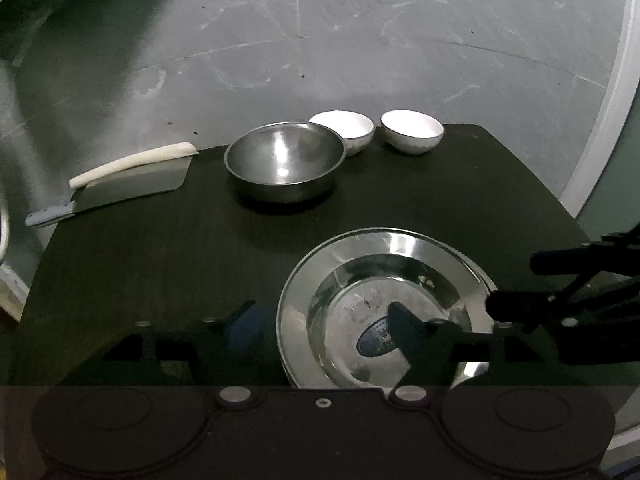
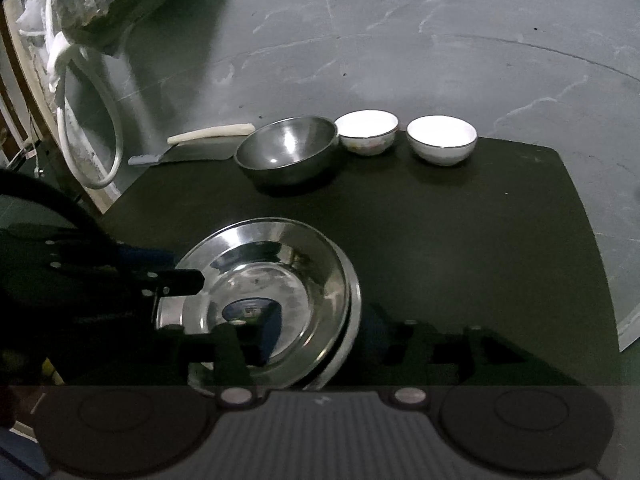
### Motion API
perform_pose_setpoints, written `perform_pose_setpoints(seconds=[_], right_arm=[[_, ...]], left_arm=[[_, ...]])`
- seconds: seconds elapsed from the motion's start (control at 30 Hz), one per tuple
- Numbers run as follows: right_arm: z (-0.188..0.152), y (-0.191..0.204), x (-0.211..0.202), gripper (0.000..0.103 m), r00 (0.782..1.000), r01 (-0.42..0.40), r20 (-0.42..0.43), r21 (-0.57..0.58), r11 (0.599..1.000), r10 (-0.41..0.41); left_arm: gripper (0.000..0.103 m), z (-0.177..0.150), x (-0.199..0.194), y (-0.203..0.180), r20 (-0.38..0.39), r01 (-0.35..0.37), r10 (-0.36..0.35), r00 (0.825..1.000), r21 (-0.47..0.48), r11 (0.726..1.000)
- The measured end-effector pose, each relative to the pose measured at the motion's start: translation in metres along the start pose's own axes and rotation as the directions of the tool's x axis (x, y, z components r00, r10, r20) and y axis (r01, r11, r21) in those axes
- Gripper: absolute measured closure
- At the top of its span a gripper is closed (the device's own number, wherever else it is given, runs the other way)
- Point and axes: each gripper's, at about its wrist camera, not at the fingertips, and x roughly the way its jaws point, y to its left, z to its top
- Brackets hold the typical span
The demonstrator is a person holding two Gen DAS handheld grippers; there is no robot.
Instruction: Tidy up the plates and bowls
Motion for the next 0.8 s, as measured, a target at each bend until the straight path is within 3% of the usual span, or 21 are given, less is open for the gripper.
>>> perform_pose_setpoints(seconds=[0.2,0.4,0.8], right_arm=[[0.0,-0.013,-0.006,0.017,1.0,0.007,0.01,0.004,1.0,-0.007],[0.002,-0.03,-0.009,0.003,1.0,-0.005,0.013,0.011,1.0,0.005],[0.003,-0.046,0.005,0.0,0.997,-0.077,0.001,0.076,0.994,0.077]], left_arm=[[0.005,0.002,-0.001,-0.005,0.014,-0.071,0.072,0.997,-0.051,0.996],[0.001,0.002,-0.004,-0.011,0.015,-0.15,0.152,0.988,-0.077,0.986],[0.001,0.003,-0.005,0.013,-0.067,-0.252,0.246,0.967,-0.119,0.96]])
